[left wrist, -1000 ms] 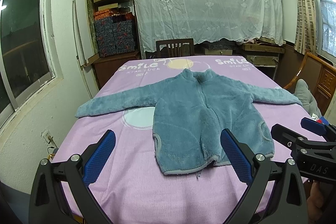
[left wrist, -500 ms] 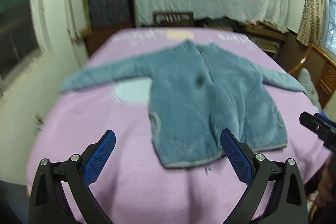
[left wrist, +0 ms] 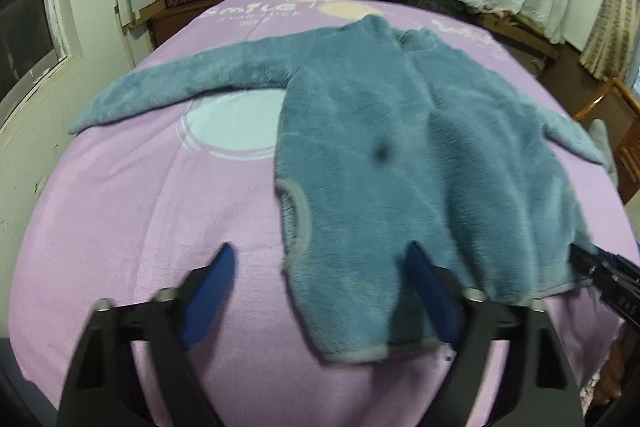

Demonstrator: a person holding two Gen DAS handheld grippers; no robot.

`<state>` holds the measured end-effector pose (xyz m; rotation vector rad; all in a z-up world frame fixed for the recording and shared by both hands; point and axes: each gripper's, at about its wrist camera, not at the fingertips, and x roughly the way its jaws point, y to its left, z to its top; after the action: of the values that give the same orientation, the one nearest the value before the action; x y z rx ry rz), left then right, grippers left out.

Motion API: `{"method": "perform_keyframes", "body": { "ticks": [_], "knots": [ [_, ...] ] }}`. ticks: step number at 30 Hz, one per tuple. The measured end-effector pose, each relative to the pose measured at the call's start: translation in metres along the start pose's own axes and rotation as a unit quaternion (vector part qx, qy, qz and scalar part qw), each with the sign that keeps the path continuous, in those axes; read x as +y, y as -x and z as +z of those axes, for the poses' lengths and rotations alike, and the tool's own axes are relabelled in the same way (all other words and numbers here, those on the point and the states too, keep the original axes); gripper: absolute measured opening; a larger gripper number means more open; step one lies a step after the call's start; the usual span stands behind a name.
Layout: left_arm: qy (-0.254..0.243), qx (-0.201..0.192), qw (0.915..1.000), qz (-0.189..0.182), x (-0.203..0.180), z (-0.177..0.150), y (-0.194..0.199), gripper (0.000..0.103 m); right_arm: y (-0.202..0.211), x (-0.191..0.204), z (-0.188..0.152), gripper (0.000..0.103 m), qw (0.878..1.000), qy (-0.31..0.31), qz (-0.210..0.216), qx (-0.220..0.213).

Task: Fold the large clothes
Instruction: 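Grasp the jacket sleeve nearest the right tool with the right tool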

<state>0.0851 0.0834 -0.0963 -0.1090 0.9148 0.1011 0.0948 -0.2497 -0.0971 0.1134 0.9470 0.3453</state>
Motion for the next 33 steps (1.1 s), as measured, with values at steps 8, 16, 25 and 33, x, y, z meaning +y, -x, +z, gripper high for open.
{"method": "perform_keyframes", "body": {
  "ticks": [8,16,25,33],
  "knots": [
    [-0.016,0.001,0.9999,0.004,0.015,-0.011,0.002,0.067,0.022,-0.053,-0.009,0.014,0.999,-0.038,0.001,0.027],
    [-0.058,-0.048,0.9972,0.003,-0.005,0.039,0.031,0.078,0.056,-0.066,0.041,0.048,0.997,-0.056,0.013,-0.046],
    [-0.095,-0.021,0.9943,-0.044,-0.07,0.112,-0.047,0.087,-0.052,-0.047,0.138,0.049,0.987,-0.114,0.113,-0.025],
    [-0.063,0.031,0.9971,-0.03,-0.053,0.119,-0.106,0.093,-0.096,-0.084,0.149,0.058,0.976,-0.16,0.145,-0.002]
  ]
}}
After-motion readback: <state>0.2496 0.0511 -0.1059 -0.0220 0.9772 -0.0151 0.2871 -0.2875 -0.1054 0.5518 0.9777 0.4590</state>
